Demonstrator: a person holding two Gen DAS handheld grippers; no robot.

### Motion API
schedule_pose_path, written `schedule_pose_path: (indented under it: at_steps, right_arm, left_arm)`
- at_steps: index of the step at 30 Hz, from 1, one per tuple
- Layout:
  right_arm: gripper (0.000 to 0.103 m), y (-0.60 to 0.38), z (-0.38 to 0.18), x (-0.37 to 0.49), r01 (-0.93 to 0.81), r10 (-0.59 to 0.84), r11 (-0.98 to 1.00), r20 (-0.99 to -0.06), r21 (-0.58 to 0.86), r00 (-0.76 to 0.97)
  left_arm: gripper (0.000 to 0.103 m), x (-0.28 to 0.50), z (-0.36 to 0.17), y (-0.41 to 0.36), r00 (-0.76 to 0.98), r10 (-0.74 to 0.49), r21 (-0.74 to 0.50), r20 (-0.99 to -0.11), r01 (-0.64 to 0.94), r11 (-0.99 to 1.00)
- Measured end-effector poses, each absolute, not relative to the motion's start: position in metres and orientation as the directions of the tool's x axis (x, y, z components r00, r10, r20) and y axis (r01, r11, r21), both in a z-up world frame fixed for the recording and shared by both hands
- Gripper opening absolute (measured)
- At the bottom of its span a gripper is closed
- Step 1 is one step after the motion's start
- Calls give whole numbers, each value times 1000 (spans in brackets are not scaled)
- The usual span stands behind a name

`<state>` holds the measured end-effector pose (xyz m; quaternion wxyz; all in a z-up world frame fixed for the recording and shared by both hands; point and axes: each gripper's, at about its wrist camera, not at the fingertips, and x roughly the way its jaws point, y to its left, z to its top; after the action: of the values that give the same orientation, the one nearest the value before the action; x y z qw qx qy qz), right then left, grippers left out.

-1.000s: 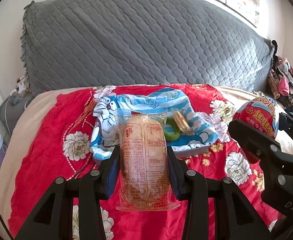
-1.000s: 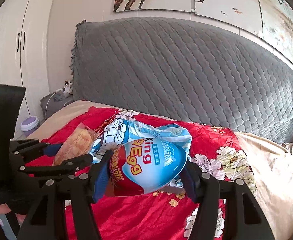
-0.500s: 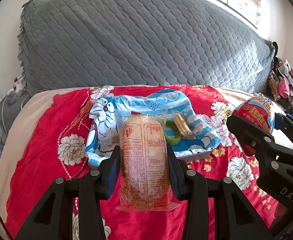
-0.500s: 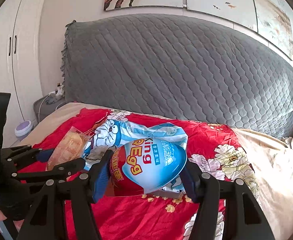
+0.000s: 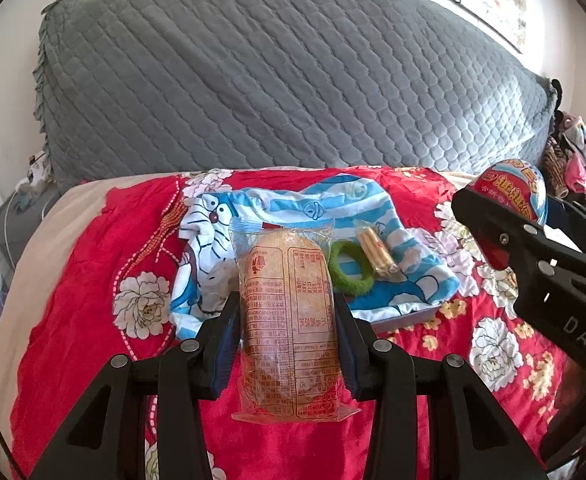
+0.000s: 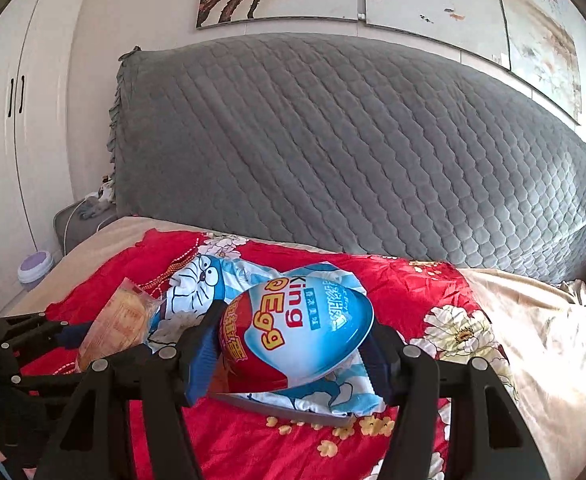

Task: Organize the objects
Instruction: 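Lift the bread snack with the left tool while the right tool lifts the egg toward the tray, then lower the bread snack and King Egg into the tray onto the striped cloth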

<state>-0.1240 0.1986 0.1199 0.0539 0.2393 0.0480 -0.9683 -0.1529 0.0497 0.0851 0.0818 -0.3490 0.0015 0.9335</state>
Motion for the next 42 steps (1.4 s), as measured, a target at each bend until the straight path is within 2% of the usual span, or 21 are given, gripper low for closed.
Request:
schedule_pose_path:
  at_steps: [27, 42]
  right_arm:
    - [62, 199, 91, -161, 105, -53, -991, -473, -85, -879]
    - [62, 214, 83, -179, 72, -32, -995, -438, -75, -898]
  left_arm:
    - [44, -190, 64, 61, -747, 131, -28, -652, -149, -988]
    - [44, -223, 46, 56, -749, 120, -32, -651, -131, -991]
